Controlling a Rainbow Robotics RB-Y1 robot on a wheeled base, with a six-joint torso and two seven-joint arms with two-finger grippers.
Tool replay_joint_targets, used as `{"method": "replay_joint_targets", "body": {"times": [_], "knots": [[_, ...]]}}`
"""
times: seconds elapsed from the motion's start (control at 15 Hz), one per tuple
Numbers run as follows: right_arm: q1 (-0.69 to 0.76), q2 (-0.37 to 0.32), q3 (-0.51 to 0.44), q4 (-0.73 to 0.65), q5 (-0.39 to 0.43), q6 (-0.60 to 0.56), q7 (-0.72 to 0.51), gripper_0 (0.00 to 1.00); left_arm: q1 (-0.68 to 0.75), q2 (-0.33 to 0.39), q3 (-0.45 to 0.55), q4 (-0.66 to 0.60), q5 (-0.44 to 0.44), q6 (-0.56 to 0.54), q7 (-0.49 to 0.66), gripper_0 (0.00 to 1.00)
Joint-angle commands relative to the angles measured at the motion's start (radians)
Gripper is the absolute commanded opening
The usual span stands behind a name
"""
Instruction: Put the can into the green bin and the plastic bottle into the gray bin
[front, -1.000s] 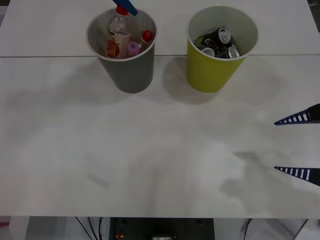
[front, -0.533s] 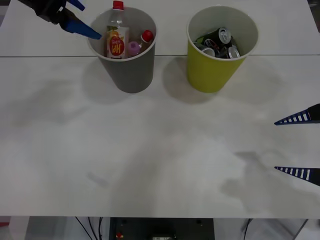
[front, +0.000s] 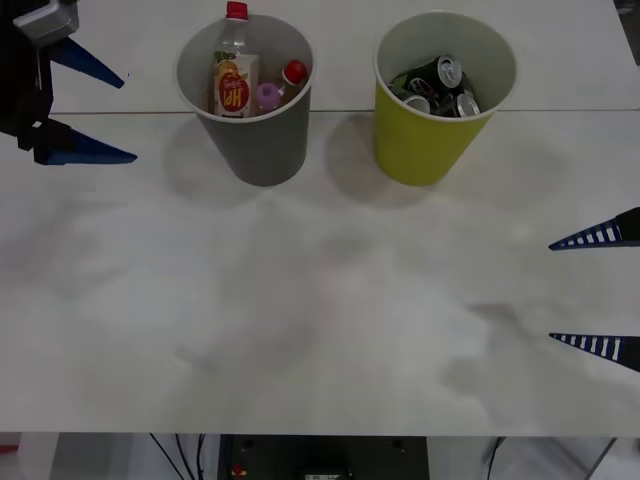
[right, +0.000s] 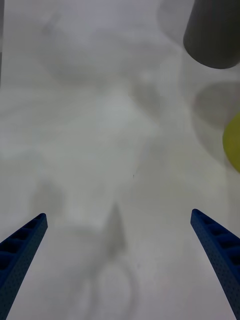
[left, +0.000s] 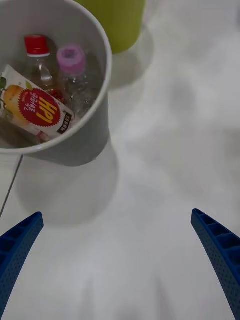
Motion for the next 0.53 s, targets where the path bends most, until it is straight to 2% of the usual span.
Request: {"method": "replay_joint_targets", "body": {"times": [0.07,0.27,0.53], "knots": [[0.000,0.000,0.000,0.000,0.000,0.000,0.000,1.00,0.152,0.000,0.095,-0.081,0.028,0.004,-0.094,1.00],[0.000,0.000,0.000,0.000,0.000,0.000,0.000,1.00,0.290,-0.022,0.178,-0.132,0.070,0.013,-0.190,1.00],[0.000,0.000,0.000,0.000,0.000,0.000,0.000,1.00,0.492,-0.104,0.310,-0.254,0.073,0.018,-0.271,1.00]]}}
